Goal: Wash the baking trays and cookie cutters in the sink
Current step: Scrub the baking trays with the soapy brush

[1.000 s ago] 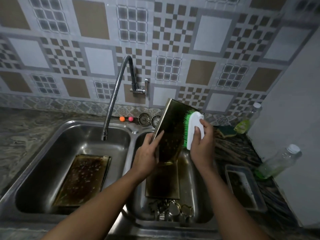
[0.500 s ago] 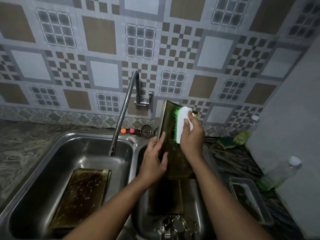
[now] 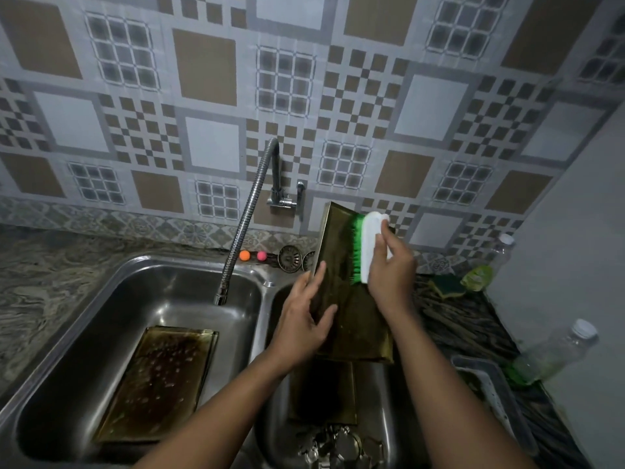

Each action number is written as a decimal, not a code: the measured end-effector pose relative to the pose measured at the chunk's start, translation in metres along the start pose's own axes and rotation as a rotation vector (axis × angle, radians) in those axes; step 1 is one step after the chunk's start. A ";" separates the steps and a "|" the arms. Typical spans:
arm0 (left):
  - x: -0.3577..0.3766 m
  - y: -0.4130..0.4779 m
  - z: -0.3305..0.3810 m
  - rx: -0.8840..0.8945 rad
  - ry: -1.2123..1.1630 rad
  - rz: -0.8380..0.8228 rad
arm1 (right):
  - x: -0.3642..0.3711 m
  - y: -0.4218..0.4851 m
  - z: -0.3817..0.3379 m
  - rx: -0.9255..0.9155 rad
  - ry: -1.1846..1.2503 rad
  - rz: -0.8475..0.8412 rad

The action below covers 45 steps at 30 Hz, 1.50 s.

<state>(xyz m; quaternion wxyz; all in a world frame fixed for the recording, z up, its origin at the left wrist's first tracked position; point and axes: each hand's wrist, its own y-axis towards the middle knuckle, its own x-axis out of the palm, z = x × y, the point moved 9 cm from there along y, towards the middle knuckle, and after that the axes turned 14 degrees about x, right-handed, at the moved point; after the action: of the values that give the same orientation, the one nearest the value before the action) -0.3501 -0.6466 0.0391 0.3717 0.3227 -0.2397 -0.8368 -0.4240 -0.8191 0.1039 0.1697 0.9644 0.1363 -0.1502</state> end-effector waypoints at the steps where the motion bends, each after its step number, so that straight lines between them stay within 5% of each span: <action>1: 0.000 0.005 -0.001 -0.008 -0.027 0.003 | 0.009 -0.006 -0.010 -0.051 0.009 -0.041; 6: -0.019 0.013 -0.009 -0.084 -0.097 0.107 | 0.030 -0.054 -0.009 -0.244 -0.021 -0.276; 11: -0.012 -0.004 -0.009 -0.096 -0.143 0.043 | -0.004 -0.024 0.039 0.007 -0.046 -0.131; 15: 0.001 -0.002 -0.002 -0.079 -0.160 0.001 | 0.000 -0.001 0.007 0.034 0.023 -0.090; 22: -0.031 0.020 -0.008 -0.099 -0.185 0.170 | 0.039 -0.069 -0.013 -0.158 0.078 -0.371; 30: -0.015 0.011 -0.004 -0.087 -0.161 0.094 | 0.001 -0.040 0.029 0.075 0.071 -0.183; 39: -0.031 0.018 -0.010 -0.148 -0.119 0.237 | 0.025 -0.104 0.006 -0.205 0.030 -0.438; 45: -0.025 0.003 -0.012 -0.210 -0.152 0.252 | -0.011 -0.060 0.059 -0.020 -0.043 -0.261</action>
<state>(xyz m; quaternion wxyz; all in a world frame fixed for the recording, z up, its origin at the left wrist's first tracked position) -0.3273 -0.6313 0.0423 0.4860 0.1852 -0.2172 -0.8260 -0.4678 -0.7891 0.0375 0.1613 0.9333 0.2583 -0.1902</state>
